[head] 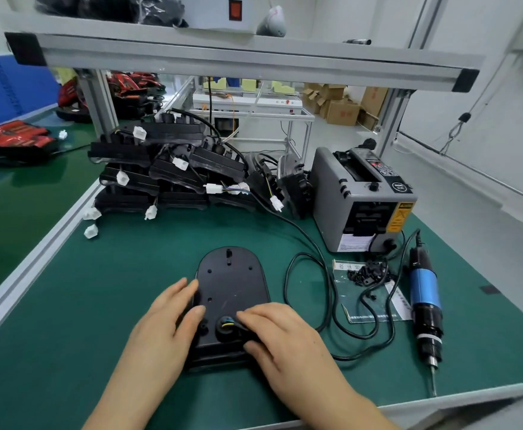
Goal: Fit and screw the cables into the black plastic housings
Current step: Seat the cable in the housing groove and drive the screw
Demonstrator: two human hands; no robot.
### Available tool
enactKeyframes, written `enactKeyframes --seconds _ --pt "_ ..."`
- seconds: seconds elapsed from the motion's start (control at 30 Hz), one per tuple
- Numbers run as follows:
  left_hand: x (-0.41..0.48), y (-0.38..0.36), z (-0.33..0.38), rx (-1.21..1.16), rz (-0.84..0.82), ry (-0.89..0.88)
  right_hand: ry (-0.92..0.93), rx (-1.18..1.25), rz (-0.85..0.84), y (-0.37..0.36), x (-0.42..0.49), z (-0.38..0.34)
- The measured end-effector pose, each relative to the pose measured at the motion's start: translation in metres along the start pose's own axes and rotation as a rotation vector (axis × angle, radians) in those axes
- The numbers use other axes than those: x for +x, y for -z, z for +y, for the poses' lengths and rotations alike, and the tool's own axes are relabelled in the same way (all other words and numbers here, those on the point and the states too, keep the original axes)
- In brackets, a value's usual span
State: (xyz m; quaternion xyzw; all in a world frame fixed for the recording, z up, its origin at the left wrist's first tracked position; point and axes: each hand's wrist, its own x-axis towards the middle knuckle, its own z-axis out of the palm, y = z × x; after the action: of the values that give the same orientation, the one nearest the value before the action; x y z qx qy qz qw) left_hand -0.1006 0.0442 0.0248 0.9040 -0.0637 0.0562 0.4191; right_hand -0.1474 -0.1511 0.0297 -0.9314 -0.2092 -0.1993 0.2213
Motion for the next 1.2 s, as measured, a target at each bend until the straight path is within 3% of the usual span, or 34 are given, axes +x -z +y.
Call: enactKeyframes --seconds 0.17,0.27,0.4,0.5,0.57,0.7,0.9,1.2 --pt "-0.005 -0.010 0.014 0.036 -0.119 -0.100 -0.061 0.172 -0.158 0.015 0.002 0.007" --pt "-0.007 -0.008 0.012 0.097 -0.137 -0.109 -0.178 0.220 -0.098 0.032 0.004 0.024" --pt "-0.009 -0.007 0.015 0.083 -0.151 -0.111 -0.456 -0.127 -0.044 0.067 0.018 0.082" --pt "-0.010 -0.007 0.016 0.074 -0.151 -0.103 -0.667 -0.435 -0.188 0.089 0.026 0.131" --pt "-0.010 -0.006 0.015 0.072 -0.157 -0.098 -0.729 -0.498 -0.289 0.092 0.027 0.152" --pt "-0.010 -0.006 0.014 0.083 -0.165 -0.105 -0.726 -0.551 -0.436 0.084 0.026 0.169" --pt "-0.010 -0.005 0.015 0.077 -0.167 -0.094 -0.700 -0.584 -0.492 0.083 0.031 0.175" --pt "-0.008 0.000 0.015 -0.008 -0.182 -0.105 -0.639 -0.601 -0.317 0.083 0.028 0.169"
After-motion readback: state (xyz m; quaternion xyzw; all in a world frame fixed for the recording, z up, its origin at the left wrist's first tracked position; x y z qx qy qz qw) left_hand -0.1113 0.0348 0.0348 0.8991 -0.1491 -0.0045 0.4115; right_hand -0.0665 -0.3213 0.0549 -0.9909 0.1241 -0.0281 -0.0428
